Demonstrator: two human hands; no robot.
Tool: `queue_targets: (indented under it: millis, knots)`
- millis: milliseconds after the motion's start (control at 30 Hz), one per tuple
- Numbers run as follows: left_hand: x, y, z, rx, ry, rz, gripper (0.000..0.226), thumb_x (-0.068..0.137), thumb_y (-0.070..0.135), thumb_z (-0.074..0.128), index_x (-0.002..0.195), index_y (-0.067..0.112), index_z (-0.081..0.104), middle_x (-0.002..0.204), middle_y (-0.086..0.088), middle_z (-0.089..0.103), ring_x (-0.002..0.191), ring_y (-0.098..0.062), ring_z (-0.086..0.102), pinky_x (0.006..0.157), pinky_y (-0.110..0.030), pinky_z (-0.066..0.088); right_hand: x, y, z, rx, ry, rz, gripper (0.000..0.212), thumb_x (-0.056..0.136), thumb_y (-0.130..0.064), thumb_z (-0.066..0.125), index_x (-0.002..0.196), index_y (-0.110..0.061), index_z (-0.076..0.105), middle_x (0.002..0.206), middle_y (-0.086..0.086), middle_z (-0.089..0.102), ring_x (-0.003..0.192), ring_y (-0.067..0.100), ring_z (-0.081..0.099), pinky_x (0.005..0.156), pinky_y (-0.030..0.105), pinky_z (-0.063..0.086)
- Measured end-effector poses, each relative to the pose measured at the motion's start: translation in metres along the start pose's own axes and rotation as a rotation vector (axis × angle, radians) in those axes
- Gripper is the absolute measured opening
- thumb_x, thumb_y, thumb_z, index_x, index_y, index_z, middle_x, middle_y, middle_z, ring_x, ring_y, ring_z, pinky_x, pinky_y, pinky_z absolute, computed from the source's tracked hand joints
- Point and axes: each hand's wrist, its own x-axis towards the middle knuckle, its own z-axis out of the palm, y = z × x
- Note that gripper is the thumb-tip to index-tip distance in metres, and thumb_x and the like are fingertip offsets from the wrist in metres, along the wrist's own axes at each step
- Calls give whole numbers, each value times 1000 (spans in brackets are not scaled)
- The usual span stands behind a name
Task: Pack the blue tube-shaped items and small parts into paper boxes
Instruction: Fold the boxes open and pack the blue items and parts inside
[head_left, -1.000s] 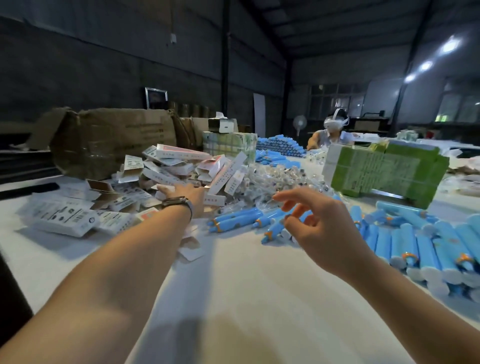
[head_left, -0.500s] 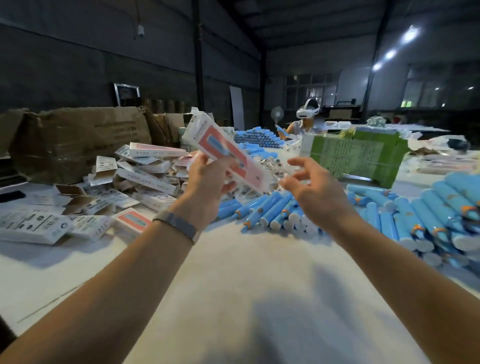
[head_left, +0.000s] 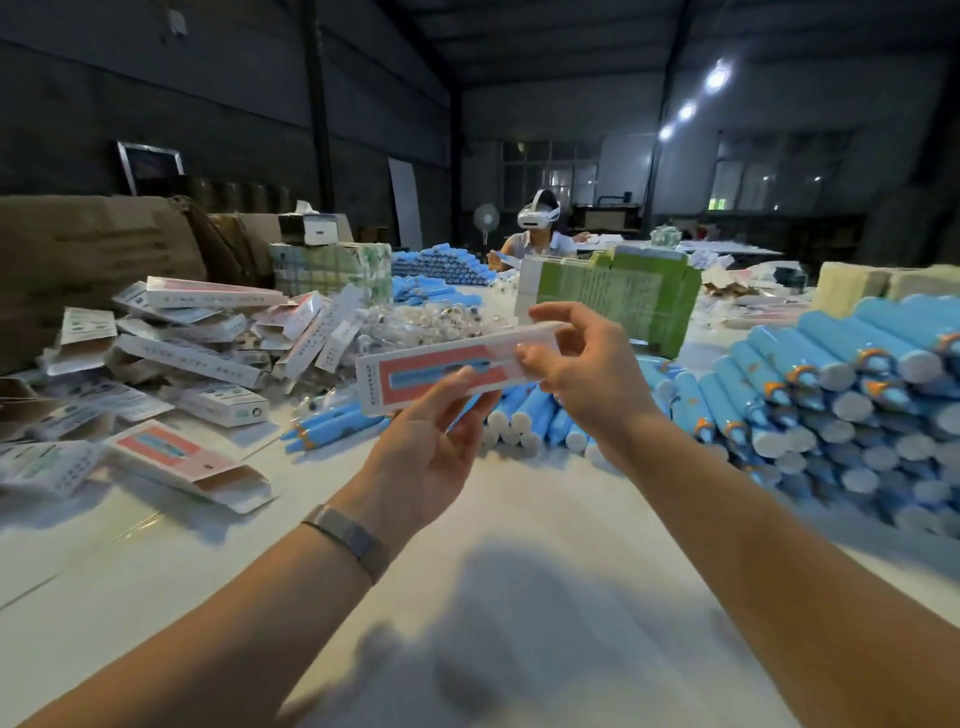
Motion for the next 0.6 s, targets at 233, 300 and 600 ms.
queue_targets:
  millis: [233,300,600]
  knots:
    - [12,21,-32,542,77,425,74,66,50,82,129,26,52,123,-8,61,100,-18,68,76,-32,57,9,-23,-32,-201,37,-227,23,73,-10,58,82,-29,49,79,0,60,80,31,62,71,41,58]
    - [12,10,-30,918,-113,578,77,59,57,81,127,35,51,115,3,66,96,-7,69,71,-21,56,3,-31,-24,-376,-98,-339,21,67,-15,54,83,-28,52,79,-3,62,76,25,62,70,39,56]
    - [7,-25,-32,964,-158,574,24,71,48,75,83,45,55,85,-1,70,84,-29,70,80,-55,58,1,-18,-16,-63,-57,-461,31,79,1,69,96,-24,63,87,-1,68,83,12,64,75,33,57]
